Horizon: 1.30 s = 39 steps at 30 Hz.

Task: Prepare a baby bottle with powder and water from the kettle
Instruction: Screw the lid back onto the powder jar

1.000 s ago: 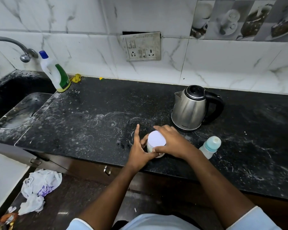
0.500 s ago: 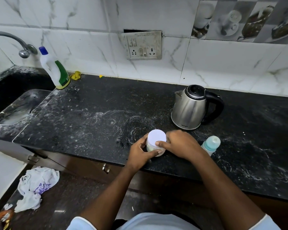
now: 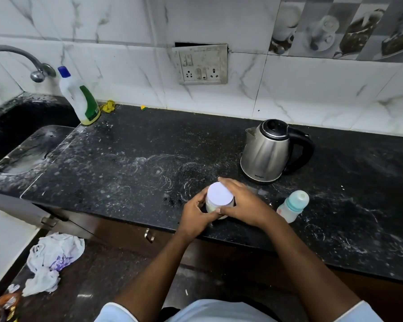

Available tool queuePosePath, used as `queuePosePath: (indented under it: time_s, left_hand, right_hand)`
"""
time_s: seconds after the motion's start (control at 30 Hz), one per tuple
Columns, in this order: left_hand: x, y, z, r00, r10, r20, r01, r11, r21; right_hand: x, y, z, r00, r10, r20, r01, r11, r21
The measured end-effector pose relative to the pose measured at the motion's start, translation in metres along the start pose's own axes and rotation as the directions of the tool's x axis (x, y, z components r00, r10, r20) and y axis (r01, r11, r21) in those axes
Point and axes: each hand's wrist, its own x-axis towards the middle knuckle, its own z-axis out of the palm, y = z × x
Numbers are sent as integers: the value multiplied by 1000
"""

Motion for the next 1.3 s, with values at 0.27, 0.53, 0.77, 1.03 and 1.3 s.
queuePosePath:
  time_s: [0.27, 0.53, 0.77, 1.03, 1.3]
  left_hand:
    - [3, -6, 1, 999, -40, 15, 40, 999, -6]
    - [0, -1, 1, 1000, -10, 3, 10, 1000, -5]
    - [3, -6, -1, 1000, -2, 26, 2, 1000, 28]
    - [2, -1, 0, 1000, 3, 18, -3, 1000, 5]
    - [1, -2, 1, 1000, 13, -11, -12, 996, 84]
  right_hand:
    - [-6, 18, -8, 945, 79, -317, -54, 995, 87]
    - [9, 2, 1, 998, -48, 29, 48, 999, 13]
    - [16, -5, 10, 999, -14, -47, 4, 975, -222]
    - [24, -3, -5, 987, -103, 126, 131, 962, -240]
    - [17, -6, 10, 997, -61, 47, 72, 960, -272]
